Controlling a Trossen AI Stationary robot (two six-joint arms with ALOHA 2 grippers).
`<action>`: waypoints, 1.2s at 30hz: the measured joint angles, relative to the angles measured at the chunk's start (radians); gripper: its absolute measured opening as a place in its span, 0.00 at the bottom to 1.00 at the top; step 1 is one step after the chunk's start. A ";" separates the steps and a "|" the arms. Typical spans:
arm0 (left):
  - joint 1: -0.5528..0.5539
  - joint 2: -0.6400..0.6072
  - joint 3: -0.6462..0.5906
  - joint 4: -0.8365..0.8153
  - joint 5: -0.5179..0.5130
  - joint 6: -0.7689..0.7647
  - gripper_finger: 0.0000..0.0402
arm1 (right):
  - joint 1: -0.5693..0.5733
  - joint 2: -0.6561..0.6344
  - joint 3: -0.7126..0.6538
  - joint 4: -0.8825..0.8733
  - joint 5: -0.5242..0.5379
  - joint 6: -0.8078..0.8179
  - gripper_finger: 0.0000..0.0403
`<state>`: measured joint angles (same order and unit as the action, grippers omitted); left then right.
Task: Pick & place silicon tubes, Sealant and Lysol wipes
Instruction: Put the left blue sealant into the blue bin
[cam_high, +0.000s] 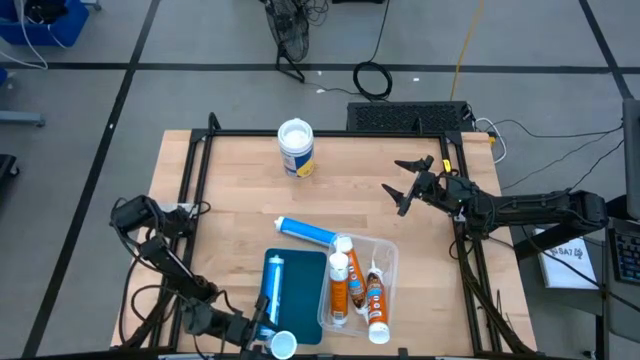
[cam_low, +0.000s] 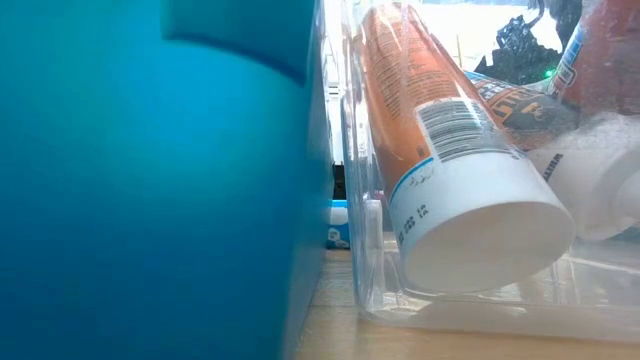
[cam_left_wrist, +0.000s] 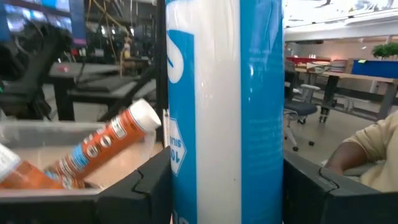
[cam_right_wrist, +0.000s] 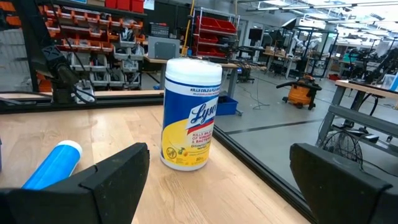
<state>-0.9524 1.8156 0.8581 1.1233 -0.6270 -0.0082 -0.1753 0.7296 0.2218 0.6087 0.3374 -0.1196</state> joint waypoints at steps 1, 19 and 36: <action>0.000 0.000 0.000 -0.007 0.001 -0.014 0.54 | 0.000 0.000 0.000 0.000 0.000 0.000 0.90; -0.006 0.000 0.000 -0.011 -0.035 -0.056 0.54 | 0.000 0.000 0.000 0.000 0.000 0.000 0.90; 0.008 0.000 0.000 -0.369 -0.433 -0.619 0.54 | 0.000 0.000 0.000 0.000 0.000 0.000 0.90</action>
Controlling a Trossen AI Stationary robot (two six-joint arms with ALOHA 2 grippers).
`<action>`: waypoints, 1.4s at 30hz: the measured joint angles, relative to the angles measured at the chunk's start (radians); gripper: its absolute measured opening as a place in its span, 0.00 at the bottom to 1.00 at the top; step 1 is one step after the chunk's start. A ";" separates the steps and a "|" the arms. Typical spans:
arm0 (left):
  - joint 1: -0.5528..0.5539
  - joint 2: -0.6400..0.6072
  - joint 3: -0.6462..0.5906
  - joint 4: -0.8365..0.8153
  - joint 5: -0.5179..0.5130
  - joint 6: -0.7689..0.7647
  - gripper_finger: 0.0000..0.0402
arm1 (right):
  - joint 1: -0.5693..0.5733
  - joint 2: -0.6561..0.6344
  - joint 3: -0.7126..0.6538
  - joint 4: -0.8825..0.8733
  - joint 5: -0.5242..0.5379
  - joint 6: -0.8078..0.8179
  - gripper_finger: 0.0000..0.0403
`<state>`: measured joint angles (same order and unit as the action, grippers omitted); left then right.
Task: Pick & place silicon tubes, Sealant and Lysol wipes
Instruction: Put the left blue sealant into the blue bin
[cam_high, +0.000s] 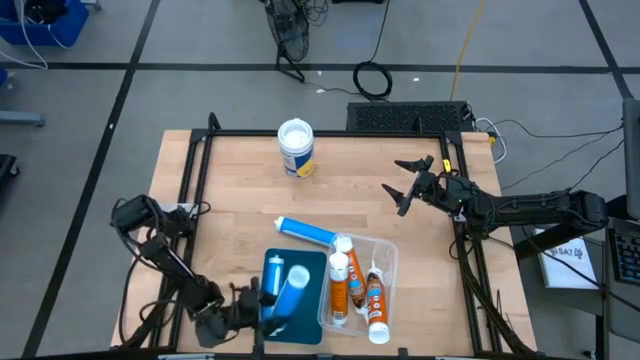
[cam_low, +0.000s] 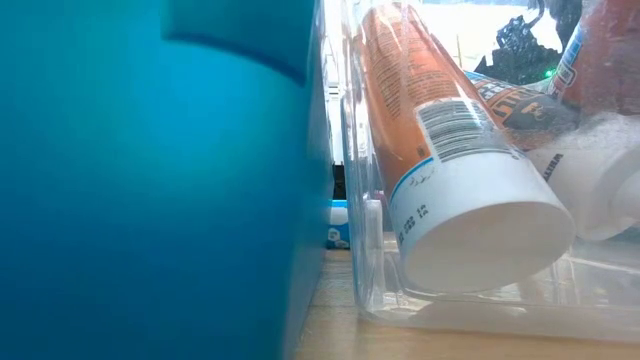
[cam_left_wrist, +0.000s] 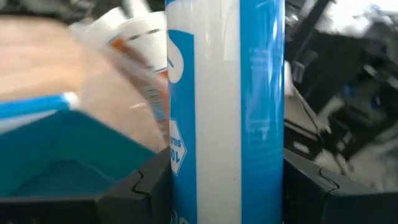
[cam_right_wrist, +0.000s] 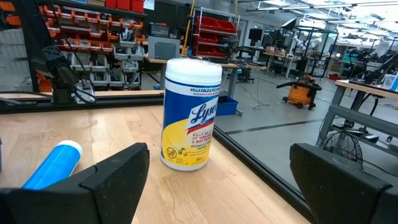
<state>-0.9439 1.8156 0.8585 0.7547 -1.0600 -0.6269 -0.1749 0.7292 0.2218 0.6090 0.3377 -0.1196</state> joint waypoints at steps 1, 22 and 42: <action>0.005 0.000 0.000 -0.014 -0.008 -0.049 0.54 | 0.000 0.000 0.000 0.000 0.000 0.000 0.90; 0.042 0.163 0.000 -0.049 -0.033 -0.411 0.54 | 0.000 0.000 0.000 0.000 0.000 0.000 0.90; 0.047 0.162 0.000 -0.044 0.089 -0.406 0.97 | 0.000 0.000 0.000 0.000 0.000 0.000 0.90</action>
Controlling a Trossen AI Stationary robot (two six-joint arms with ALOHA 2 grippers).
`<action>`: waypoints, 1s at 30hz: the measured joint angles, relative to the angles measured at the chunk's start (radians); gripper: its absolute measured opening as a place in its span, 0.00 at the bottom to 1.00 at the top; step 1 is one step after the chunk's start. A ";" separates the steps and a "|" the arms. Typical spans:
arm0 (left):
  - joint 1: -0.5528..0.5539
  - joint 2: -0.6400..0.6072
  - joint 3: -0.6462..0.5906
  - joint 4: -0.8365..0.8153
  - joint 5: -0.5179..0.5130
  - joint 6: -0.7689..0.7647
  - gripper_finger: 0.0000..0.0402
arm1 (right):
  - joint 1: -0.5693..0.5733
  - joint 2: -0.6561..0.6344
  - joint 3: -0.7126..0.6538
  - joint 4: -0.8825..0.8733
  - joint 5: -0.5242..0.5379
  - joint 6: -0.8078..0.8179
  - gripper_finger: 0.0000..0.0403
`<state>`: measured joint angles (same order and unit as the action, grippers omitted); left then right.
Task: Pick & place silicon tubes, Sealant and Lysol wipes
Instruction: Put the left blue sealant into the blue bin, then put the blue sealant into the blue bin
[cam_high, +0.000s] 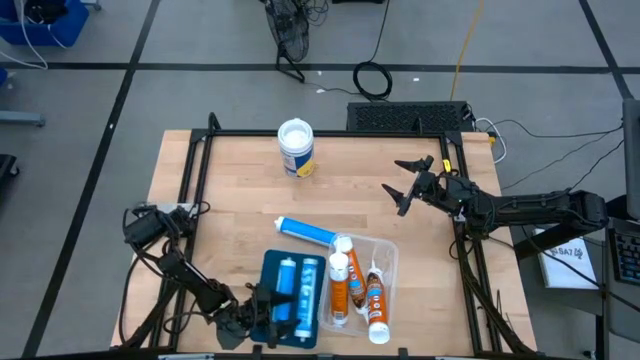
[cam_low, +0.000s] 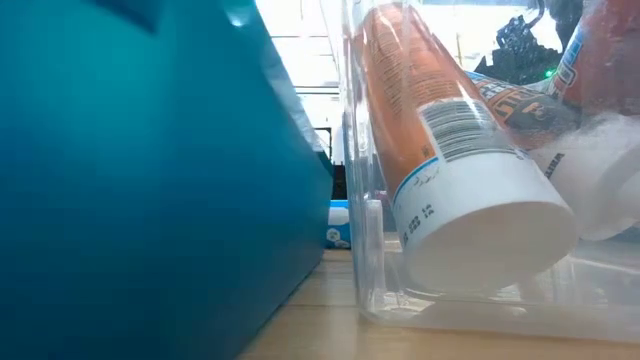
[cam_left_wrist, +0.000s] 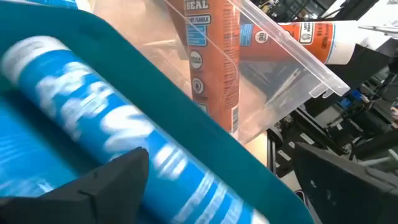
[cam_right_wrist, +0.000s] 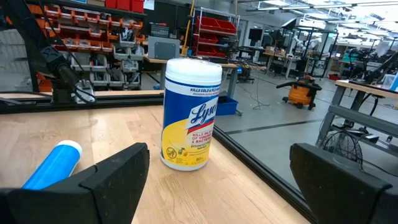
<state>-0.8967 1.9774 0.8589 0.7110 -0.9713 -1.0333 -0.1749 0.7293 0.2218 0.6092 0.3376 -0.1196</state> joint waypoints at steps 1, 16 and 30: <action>0.000 0.000 0.000 0.000 0.000 0.004 0.98 | 0.000 0.000 0.000 0.000 0.000 0.000 0.90; 0.022 0.000 0.000 0.092 0.072 0.208 0.91 | 0.000 0.000 0.000 0.000 0.000 0.000 0.90; 0.172 -0.410 -0.001 -0.258 0.067 0.562 0.88 | 0.000 0.000 0.000 0.000 0.000 0.000 0.90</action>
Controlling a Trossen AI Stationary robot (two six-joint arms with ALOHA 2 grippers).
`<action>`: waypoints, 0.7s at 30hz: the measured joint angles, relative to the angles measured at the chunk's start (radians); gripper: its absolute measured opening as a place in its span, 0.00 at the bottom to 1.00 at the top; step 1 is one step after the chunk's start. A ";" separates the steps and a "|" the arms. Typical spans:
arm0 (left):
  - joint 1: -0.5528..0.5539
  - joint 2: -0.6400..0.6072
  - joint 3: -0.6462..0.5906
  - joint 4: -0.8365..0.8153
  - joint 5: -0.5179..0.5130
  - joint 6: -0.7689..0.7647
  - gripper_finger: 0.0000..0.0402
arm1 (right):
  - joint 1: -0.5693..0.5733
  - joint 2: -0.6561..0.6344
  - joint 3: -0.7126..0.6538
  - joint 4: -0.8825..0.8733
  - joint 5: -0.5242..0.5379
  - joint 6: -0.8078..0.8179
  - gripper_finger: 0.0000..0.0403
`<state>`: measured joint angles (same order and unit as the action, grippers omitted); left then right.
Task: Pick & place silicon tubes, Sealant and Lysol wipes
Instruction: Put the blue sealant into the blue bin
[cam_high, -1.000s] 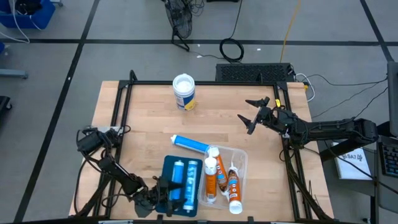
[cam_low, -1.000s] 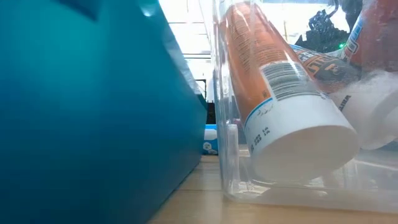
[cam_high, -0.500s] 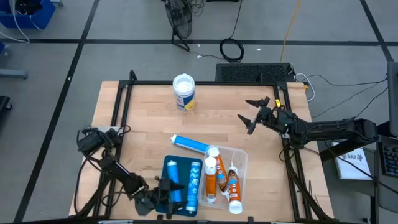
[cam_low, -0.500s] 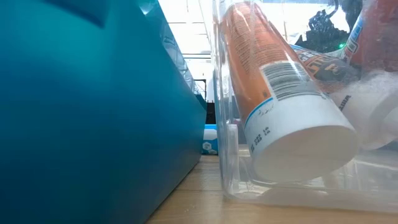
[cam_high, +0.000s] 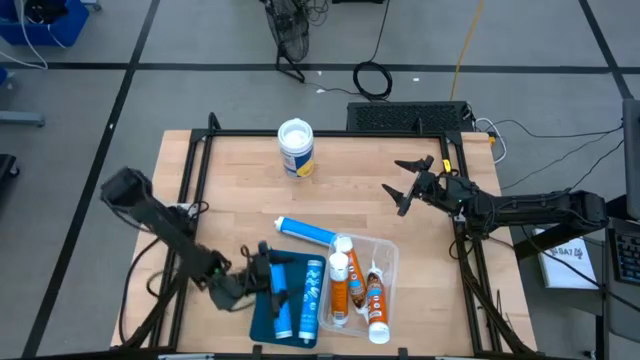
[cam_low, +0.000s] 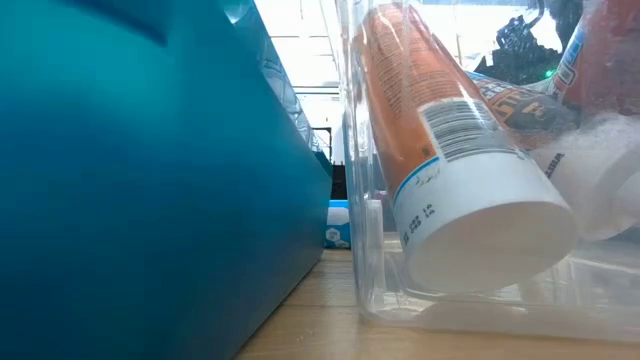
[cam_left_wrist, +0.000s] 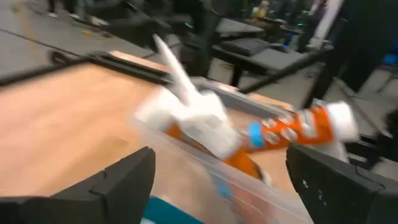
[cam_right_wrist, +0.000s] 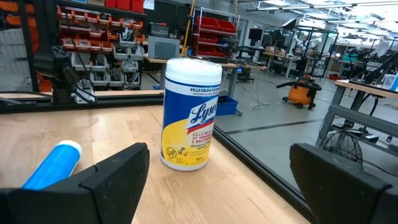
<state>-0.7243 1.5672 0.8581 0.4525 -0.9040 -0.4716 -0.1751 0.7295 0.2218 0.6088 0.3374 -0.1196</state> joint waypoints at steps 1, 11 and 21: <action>0.015 -0.034 0.000 -0.048 -0.007 0.000 0.87 | 0.000 0.000 0.000 0.000 0.000 0.000 0.90; 0.187 -0.229 0.000 -0.451 0.010 0.044 0.83 | 0.000 0.000 0.000 0.000 0.000 0.000 0.90; 0.409 -0.204 -0.002 -0.558 0.120 0.112 0.84 | 0.000 0.000 0.000 0.000 0.000 0.000 0.90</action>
<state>-0.3151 1.3630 0.8566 -0.1054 -0.7844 -0.3601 -0.1749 0.7296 0.2218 0.6090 0.3378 -0.1196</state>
